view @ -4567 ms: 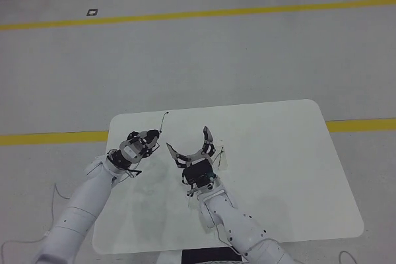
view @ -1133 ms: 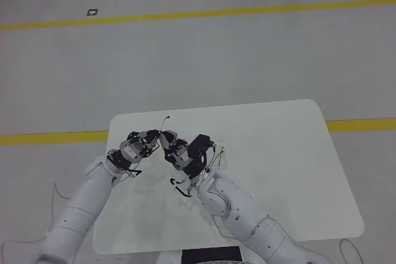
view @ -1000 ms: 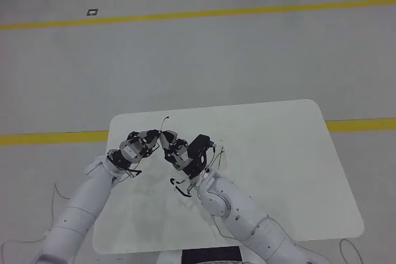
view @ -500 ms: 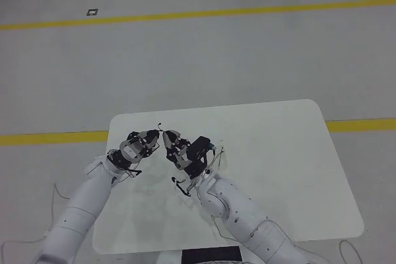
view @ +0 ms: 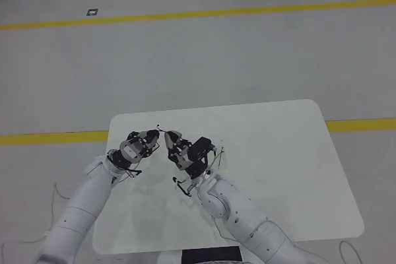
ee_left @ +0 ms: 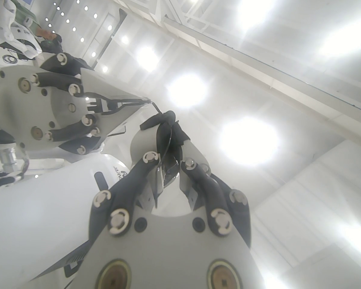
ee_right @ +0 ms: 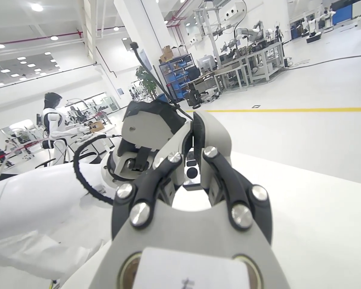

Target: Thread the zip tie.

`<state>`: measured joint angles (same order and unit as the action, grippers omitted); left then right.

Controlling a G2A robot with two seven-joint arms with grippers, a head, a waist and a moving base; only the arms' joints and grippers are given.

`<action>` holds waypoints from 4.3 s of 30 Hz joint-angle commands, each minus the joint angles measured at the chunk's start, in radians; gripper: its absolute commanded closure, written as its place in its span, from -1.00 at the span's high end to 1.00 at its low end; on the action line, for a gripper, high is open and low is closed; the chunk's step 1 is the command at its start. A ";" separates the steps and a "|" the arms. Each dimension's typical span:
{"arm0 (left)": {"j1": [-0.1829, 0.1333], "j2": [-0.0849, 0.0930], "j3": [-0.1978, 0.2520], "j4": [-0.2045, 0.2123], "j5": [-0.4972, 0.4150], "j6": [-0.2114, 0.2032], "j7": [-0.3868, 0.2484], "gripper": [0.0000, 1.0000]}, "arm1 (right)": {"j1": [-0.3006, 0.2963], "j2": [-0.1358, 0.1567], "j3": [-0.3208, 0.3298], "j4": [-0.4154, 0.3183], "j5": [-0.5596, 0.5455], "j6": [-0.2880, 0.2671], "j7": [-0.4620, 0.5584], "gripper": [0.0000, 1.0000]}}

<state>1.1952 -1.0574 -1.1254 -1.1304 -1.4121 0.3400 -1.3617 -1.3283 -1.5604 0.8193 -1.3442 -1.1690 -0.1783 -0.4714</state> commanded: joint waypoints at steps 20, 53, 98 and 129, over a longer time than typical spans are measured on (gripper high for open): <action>0.000 0.000 0.000 0.000 0.000 0.000 0.000 -1.00 | -0.003 -0.005 0.003 0.032 0.001 0.004 -0.013 -1.00; 0.000 0.000 0.000 0.000 0.000 0.000 0.000 -1.00 | -0.027 -0.002 0.012 0.002 -0.051 0.011 -0.047 -1.00; 0.015 0.006 -0.023 -0.045 0.142 -0.194 0.013 1.00 | -0.057 0.015 0.052 -0.047 -0.085 0.002 -0.042 -1.00; 0.026 -0.002 -0.052 -0.057 0.220 -0.366 0.028 -0.44 | -0.065 0.023 0.061 -0.062 -0.127 0.042 -0.004 -1.00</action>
<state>1.2220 -1.0591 -1.1764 -1.1888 -1.1915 -0.0236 -1.3351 -1.3925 -1.5380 0.8799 -1.4062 -1.2947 -0.1376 -0.4757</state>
